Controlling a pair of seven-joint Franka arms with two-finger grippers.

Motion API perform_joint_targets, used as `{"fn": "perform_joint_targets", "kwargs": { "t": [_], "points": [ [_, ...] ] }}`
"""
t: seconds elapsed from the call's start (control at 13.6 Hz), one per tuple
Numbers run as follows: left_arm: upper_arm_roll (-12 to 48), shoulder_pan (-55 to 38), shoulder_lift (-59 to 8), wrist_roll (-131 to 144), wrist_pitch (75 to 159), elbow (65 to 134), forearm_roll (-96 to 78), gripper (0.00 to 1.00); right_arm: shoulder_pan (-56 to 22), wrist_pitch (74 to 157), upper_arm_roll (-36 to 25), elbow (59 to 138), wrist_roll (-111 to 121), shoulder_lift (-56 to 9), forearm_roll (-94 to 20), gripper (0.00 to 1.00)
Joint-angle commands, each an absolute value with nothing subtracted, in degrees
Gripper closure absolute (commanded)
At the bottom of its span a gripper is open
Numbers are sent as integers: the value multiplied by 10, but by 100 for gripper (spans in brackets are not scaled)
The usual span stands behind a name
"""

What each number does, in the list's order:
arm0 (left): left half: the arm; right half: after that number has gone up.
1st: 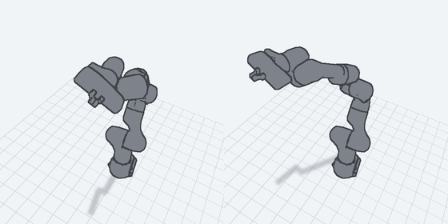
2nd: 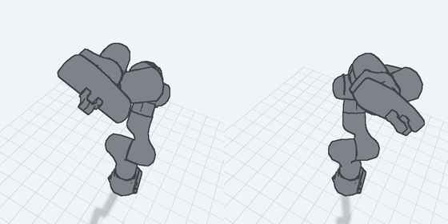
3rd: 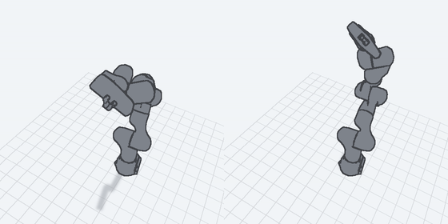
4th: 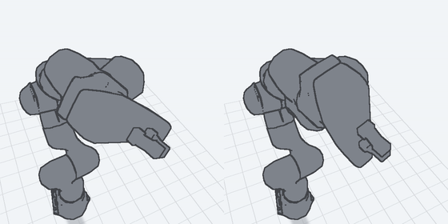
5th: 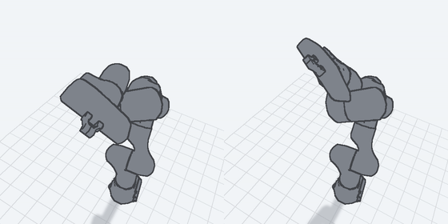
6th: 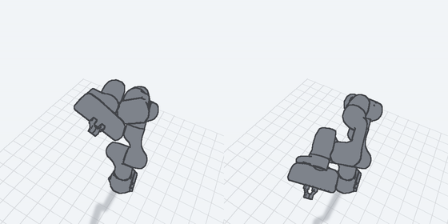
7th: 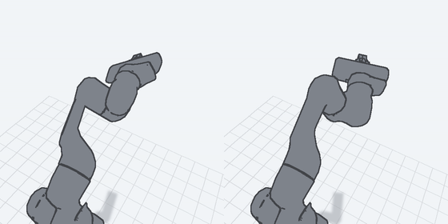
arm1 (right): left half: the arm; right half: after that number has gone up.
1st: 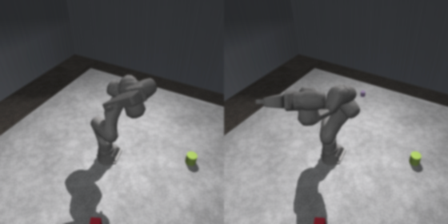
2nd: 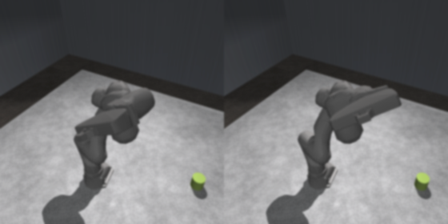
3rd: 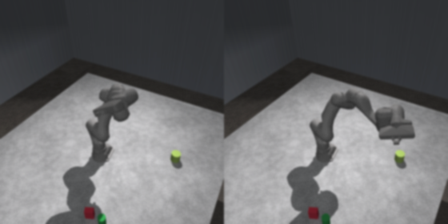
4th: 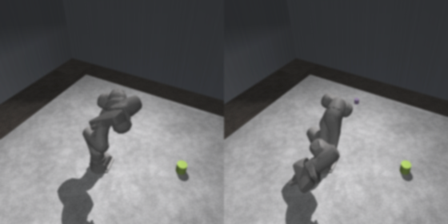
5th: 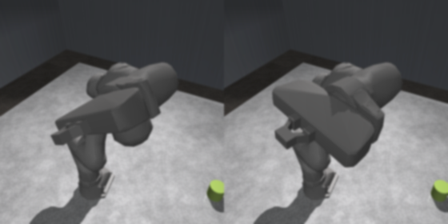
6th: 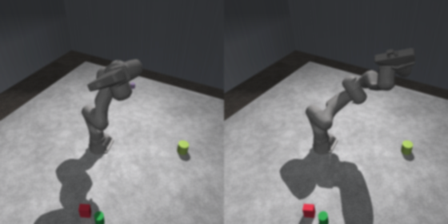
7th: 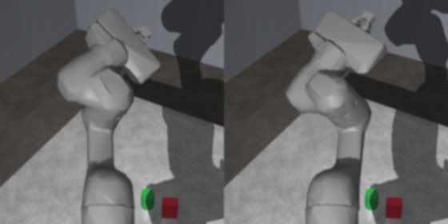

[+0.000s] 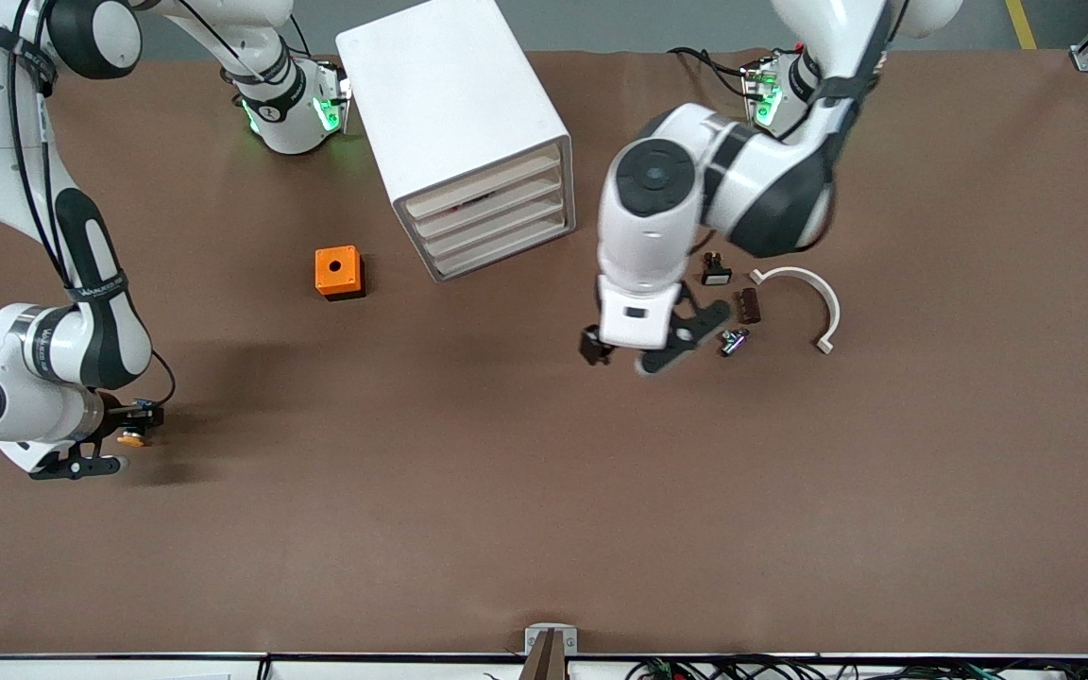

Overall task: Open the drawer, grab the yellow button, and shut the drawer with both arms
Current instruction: 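Lower the orange button onto the table and open the right gripper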

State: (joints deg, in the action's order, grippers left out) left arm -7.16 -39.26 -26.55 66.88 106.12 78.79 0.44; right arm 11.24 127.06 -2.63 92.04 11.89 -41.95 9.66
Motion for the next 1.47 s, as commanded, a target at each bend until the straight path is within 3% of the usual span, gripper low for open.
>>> {"fn": "perform_joint_targets", "kwargs": {
  "t": [0.0,0.37,0.74,1.4],
  "points": [
    [-67,-327,-214,564,1002,798,15,0,118,1243,-14,914,118,-402,104,0],
    [-66,-221,-140,290,905,798,14,0,100,1143,-1,913,111,-337,98,0],
    [-66,-164,-82,200,847,802,14,0,58,1024,-1,917,19,-245,55,0],
    [-67,-130,-91,131,827,782,8,0,33,901,-1,945,6,-75,4,0]
  ]
}}
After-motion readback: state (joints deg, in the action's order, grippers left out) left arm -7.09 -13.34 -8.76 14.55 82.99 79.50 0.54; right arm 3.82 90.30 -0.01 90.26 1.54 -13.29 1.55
